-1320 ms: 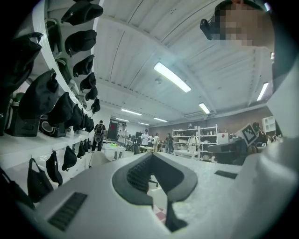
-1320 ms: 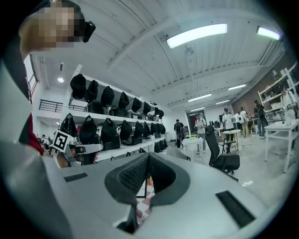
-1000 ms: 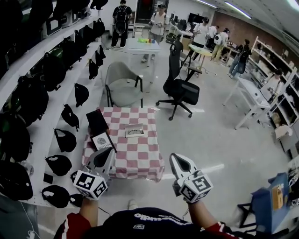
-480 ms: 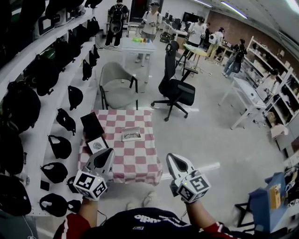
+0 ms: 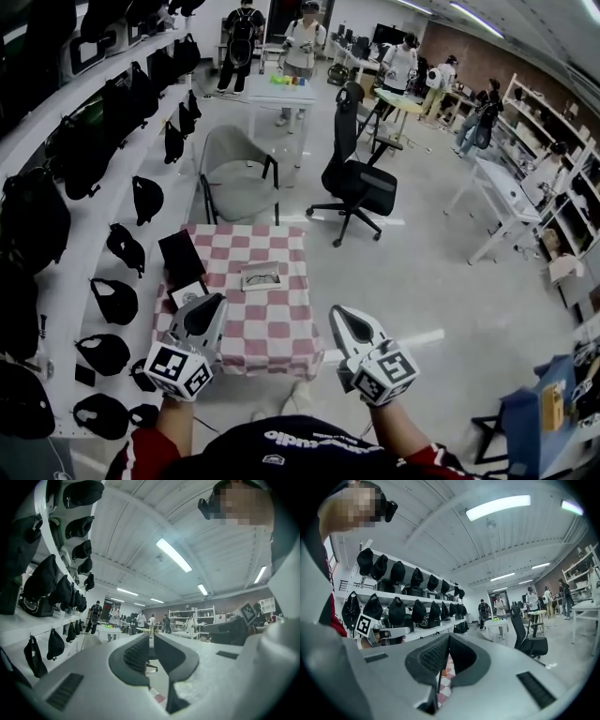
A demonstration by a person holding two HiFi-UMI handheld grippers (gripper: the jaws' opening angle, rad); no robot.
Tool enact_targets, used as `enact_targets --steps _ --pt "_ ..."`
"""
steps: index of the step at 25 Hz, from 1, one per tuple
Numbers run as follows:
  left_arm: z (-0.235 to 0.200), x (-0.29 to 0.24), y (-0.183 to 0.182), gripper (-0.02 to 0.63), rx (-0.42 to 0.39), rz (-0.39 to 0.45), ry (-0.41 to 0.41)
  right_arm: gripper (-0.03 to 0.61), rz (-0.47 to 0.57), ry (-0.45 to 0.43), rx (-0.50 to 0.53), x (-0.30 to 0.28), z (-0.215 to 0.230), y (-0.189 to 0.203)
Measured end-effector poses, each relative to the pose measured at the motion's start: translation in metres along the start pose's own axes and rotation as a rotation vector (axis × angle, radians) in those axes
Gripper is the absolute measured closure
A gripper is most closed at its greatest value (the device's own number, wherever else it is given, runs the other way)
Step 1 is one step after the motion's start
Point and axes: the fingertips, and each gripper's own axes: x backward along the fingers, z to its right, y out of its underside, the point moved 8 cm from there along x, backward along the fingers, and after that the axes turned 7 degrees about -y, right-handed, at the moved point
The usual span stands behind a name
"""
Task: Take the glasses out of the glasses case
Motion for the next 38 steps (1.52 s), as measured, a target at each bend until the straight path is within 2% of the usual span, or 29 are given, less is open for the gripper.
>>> enact_targets --steps 3,5,12,21,26,33,38 --pt "0.003 -0.011 -0.001 0.508 -0.029 0.0 0.029 0.575 0.008 0.004 -0.001 -0.001 0.008 0.0" --pt "0.006 -0.019 0.0 0.486 -0.053 -0.006 0.049 0.575 0.006 0.007 0.002 -0.002 0.011 0.0" --pt "0.007 -0.058 0.029 0.483 -0.174 -0.113 0.115 0.575 -0.022 0.014 -0.011 -0.005 0.026 0.012" --pt "-0.002 -0.121 0.086 0.484 -0.461 -0.257 0.12 0.575 -0.063 0.025 -0.038 -0.017 0.064 0.026" --pt "-0.01 -0.154 0.128 0.483 -0.497 -0.353 0.147 0.575 -0.092 0.037 -0.046 -0.021 0.087 0.028" --pt "-0.019 -0.199 0.184 0.483 -0.609 -0.463 0.141 0.575 -0.13 0.038 -0.066 -0.029 0.121 0.031" --pt "-0.024 -0.224 0.222 0.484 -0.653 -0.543 0.136 0.575 -0.163 0.019 -0.087 -0.039 0.143 0.042"
